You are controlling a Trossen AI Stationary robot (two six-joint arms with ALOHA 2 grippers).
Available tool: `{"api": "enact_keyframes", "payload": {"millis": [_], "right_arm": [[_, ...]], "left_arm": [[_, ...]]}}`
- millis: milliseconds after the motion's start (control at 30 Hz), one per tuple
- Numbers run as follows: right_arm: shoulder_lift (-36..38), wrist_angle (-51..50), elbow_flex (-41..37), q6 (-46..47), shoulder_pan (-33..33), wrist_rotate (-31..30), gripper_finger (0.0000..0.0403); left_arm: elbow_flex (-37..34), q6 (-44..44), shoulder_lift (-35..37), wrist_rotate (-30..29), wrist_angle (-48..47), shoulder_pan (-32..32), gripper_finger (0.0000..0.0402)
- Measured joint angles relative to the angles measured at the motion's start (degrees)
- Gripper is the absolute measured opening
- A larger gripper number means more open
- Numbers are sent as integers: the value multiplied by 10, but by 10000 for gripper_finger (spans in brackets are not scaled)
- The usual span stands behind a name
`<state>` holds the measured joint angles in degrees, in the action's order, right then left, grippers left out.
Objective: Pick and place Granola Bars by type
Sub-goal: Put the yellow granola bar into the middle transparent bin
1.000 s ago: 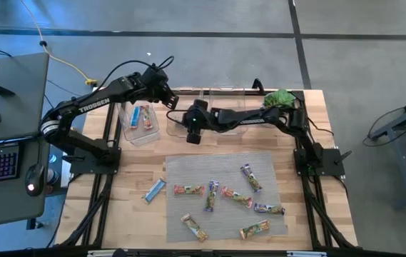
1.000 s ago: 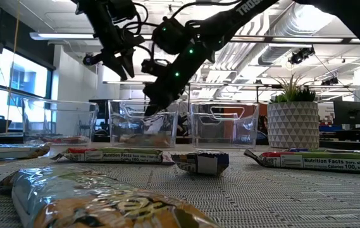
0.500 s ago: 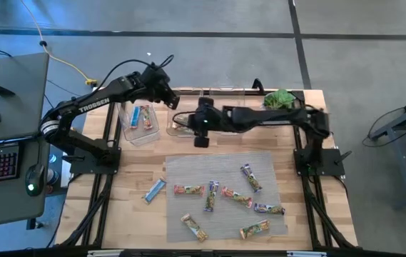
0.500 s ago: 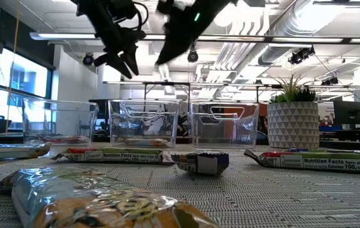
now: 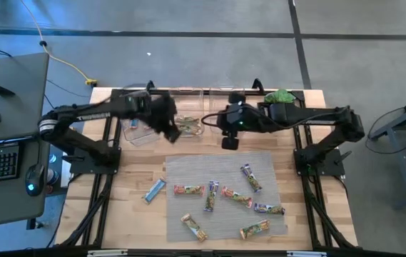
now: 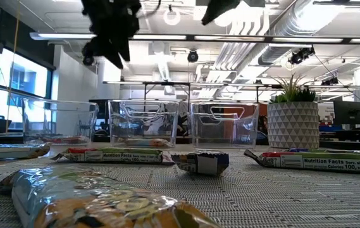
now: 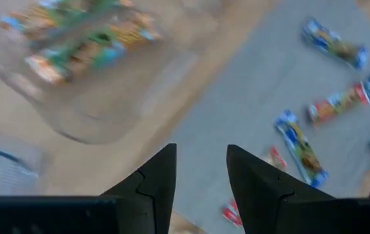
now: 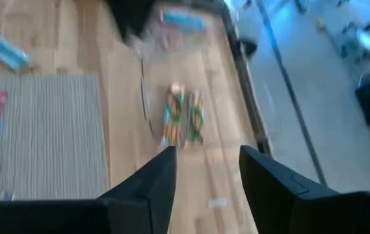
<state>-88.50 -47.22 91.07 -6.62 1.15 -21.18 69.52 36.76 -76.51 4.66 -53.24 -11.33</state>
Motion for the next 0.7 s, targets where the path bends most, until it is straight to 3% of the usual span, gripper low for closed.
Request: {"api": "enact_keyframes", "payload": {"millis": [267,533,700], "right_arm": [[-4,-50,-1,28,3,-1,154],[-4,7,-1,-1,6,1,154],[-4,8,-1,-6,8,0,154]], "left_arm": [[0,223,31,-182,-97,252,131],[0,278,13,-159,-146,365,131],[0,216,-9,-185,-134,376,131]]}}
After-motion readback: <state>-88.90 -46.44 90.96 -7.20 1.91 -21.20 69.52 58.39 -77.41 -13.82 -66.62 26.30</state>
